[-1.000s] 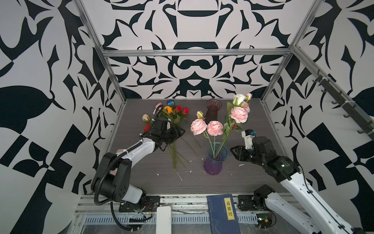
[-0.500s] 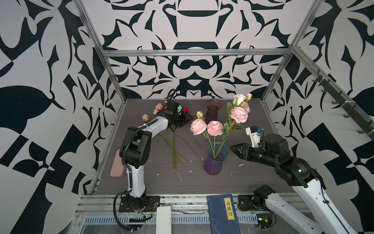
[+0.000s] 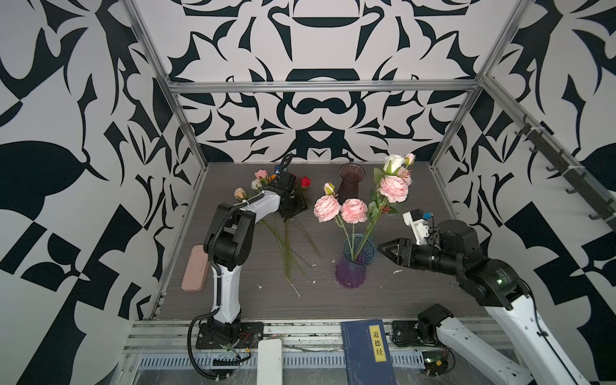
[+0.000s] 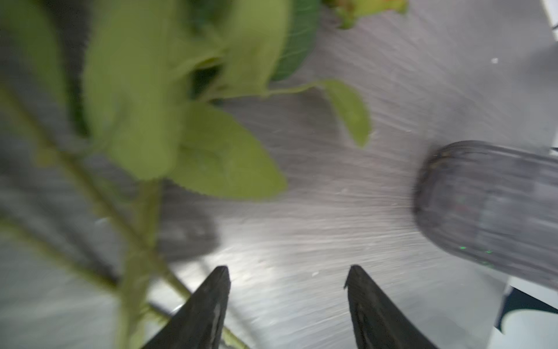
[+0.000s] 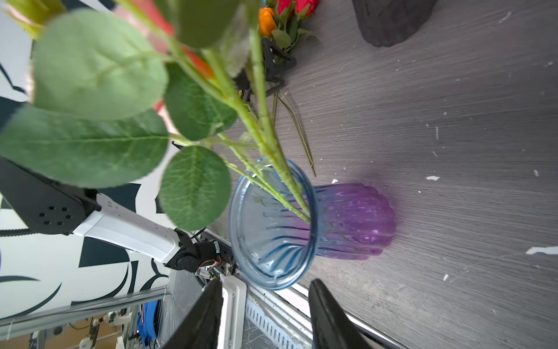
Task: Arrange flowers in a vase
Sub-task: Rotate the flowers at the top-left of the table.
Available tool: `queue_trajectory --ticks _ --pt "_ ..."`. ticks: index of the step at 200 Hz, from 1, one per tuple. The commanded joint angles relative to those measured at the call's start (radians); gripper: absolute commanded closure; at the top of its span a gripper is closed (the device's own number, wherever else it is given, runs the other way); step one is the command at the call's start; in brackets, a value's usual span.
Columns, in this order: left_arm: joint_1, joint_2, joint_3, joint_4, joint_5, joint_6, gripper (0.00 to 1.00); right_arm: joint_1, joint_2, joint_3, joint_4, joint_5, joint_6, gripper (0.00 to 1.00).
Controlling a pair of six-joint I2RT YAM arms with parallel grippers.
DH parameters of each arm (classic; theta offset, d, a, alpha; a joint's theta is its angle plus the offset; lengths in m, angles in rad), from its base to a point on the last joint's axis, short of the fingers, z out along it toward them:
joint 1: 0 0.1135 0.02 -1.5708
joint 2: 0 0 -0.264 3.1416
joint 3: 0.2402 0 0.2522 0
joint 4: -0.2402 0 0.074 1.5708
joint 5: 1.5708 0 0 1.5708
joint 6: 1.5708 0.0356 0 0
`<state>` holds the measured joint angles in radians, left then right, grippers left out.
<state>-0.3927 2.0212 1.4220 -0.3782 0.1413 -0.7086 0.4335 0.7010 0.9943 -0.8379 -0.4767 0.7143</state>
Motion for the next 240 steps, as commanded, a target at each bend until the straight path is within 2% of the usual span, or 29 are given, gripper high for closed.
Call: queue_trajectory --ticks 1,51,101,127,140,160,180,199,240 --pt "0.033 -0.067 -0.059 -0.057 -0.068 0.040 0.33 0.004 0.014 0.049 0.020 -0.055 -0.012 0.48" --pt "0.057 -0.170 -0.225 -0.008 -0.073 0.046 0.33 0.009 0.079 0.074 -0.011 -0.105 -0.015 0.48" --pt "0.060 -0.285 -0.364 0.025 -0.101 0.029 0.33 0.018 0.122 0.089 -0.096 -0.005 -0.042 0.51" --pt "0.061 -0.337 -0.389 0.021 -0.117 0.025 0.33 0.022 0.151 0.096 -0.130 0.046 -0.049 0.52" --pt "0.061 -0.361 -0.386 0.024 -0.093 0.015 0.33 0.023 0.162 0.097 -0.135 0.063 -0.049 0.53" --pt "0.053 -0.417 -0.389 0.081 0.017 0.012 0.37 0.024 0.168 0.096 -0.124 0.076 -0.043 0.54" --pt "0.006 -0.500 -0.395 0.100 0.083 0.012 0.39 0.024 0.160 0.089 -0.099 0.077 -0.028 0.54" --pt "-0.036 -0.605 -0.399 0.026 0.104 -0.023 0.39 0.025 0.166 0.086 -0.103 0.075 -0.025 0.54" --pt "-0.117 -0.945 -0.535 -0.013 0.126 -0.083 0.40 0.029 0.188 0.051 -0.042 0.052 0.002 0.56"
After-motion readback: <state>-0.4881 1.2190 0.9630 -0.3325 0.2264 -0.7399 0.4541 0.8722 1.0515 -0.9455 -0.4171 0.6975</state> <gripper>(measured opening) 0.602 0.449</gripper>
